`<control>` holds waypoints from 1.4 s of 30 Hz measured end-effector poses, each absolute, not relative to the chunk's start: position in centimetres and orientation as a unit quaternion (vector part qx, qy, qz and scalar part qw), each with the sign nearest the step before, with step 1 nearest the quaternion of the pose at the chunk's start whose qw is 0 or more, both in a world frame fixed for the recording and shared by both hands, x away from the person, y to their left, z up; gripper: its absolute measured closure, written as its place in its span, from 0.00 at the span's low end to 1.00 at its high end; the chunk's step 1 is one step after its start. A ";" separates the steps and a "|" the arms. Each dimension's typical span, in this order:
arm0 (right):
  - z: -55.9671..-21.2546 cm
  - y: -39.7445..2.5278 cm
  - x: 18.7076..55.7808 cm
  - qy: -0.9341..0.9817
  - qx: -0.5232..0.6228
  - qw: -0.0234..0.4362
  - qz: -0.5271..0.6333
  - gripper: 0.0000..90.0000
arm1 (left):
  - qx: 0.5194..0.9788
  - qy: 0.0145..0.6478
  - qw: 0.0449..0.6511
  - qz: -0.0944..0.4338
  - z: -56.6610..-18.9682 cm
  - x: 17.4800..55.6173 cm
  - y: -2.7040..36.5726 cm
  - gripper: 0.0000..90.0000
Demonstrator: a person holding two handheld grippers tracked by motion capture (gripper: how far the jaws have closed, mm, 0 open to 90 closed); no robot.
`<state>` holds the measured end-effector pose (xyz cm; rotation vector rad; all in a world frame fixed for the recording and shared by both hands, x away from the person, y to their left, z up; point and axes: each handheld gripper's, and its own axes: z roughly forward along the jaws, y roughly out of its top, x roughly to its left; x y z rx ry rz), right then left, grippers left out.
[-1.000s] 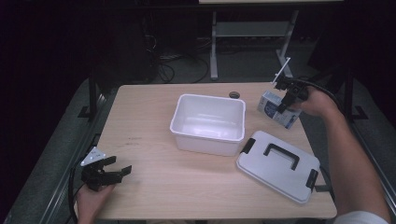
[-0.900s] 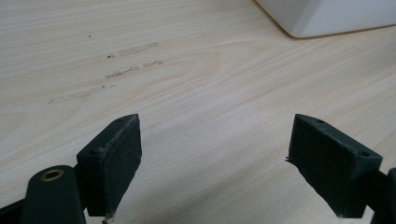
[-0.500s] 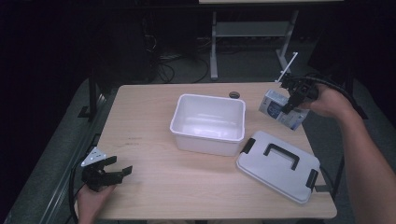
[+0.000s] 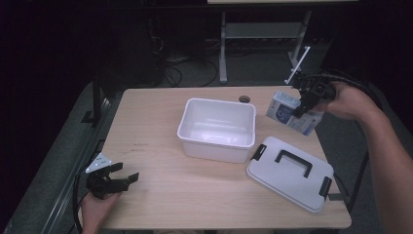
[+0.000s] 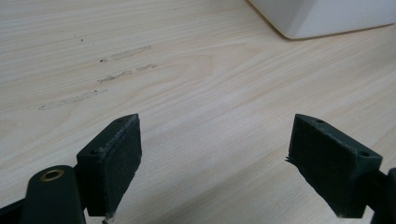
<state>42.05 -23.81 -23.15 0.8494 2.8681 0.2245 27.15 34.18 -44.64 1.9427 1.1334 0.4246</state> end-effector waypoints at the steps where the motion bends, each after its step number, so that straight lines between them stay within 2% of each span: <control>1: -23.0 -23.6 42.0 0.954 0.280 0.070 0.075 0.62 | 0.772 0.451 0.414 0.169 -44.6 27.2 34.2 0.18; 20: -20.3 -19.8 40.7 0.967 0.231 0.078 0.075 0.62 | 0.773 0.451 0.413 0.167 -44.7 27.1 34.2 0.18; 42: -19.7 -14.5 40.4 0.978 0.185 0.069 0.071 0.62 | 0.774 0.449 0.414 0.168 -44.7 27.4 34.0 0.18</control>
